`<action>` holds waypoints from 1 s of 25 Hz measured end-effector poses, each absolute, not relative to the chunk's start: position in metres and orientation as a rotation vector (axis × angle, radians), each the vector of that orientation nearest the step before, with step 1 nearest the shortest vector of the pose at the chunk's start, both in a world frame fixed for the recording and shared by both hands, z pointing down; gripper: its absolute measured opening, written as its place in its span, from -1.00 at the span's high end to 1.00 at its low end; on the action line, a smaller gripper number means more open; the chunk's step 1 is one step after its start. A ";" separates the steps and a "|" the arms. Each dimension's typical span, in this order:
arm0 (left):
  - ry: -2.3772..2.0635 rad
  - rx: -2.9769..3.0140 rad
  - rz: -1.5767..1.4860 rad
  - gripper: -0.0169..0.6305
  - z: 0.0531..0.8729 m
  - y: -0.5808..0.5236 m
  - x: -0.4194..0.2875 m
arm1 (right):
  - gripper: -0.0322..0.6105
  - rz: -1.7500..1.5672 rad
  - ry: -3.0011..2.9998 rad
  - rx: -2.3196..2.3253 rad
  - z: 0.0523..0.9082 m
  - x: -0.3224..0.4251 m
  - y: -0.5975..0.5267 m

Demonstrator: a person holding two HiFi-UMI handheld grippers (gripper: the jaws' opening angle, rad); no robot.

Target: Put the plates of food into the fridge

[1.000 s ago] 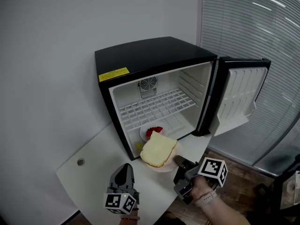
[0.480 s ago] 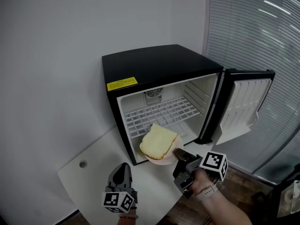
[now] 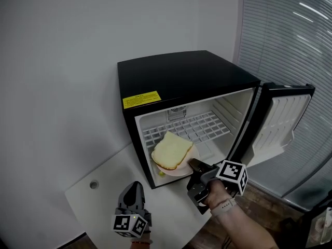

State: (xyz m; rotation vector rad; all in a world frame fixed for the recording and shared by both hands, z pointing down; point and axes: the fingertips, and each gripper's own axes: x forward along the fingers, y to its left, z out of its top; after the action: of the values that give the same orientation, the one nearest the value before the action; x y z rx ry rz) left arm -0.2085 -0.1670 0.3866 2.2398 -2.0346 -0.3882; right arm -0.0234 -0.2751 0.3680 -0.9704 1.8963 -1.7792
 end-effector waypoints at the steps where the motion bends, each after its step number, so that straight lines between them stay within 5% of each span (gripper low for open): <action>1: -2.037 2.236 -0.392 0.92 0.387 -0.168 -0.210 | 0.85 -1.785 1.894 -0.970 0.369 -0.027 -0.278; 25: -2.052 2.217 -0.408 0.92 0.390 -0.188 -0.226 | 0.85 -1.768 1.847 -1.138 0.370 -0.060 -0.327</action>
State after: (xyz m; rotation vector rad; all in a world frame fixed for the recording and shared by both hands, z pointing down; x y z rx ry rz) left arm -0.2256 -0.1875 0.3898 2.2172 -2.0519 -0.4080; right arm -0.0599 -0.3270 0.3702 -1.1378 1.8468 -1.7678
